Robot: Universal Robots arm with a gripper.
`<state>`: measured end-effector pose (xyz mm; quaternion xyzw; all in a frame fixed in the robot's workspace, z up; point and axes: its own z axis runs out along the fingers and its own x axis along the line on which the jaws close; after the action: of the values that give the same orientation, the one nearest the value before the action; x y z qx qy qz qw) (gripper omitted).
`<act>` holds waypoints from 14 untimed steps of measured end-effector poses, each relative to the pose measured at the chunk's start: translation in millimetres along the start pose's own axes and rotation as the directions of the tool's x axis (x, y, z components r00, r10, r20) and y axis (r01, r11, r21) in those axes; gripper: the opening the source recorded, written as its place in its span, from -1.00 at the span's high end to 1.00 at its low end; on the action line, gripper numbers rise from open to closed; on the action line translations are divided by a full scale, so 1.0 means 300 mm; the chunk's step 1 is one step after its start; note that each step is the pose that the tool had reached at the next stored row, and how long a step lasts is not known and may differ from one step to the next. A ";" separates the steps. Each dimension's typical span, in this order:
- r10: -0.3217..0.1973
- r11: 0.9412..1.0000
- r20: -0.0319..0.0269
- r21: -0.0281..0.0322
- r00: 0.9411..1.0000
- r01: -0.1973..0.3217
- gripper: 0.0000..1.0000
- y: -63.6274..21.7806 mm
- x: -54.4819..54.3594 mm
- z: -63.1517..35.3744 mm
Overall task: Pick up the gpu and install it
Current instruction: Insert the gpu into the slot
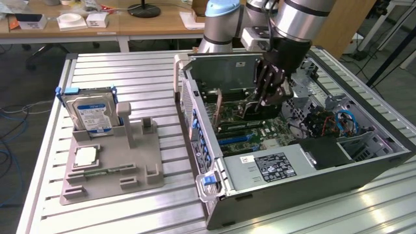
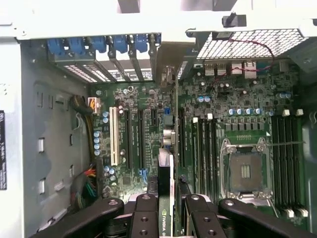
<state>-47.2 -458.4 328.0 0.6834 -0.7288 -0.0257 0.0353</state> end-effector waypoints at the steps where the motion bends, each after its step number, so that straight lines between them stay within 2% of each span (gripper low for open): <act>1: 0.000 1.000 0.000 0.000 1.000 0.000 0.48 0.003 0.000 0.006; 14: 0.000 1.000 0.000 0.000 1.000 0.000 0.48 -0.006 -0.002 0.085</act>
<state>-47.5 -458.3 302.6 0.6834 -0.7287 -0.0258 0.0353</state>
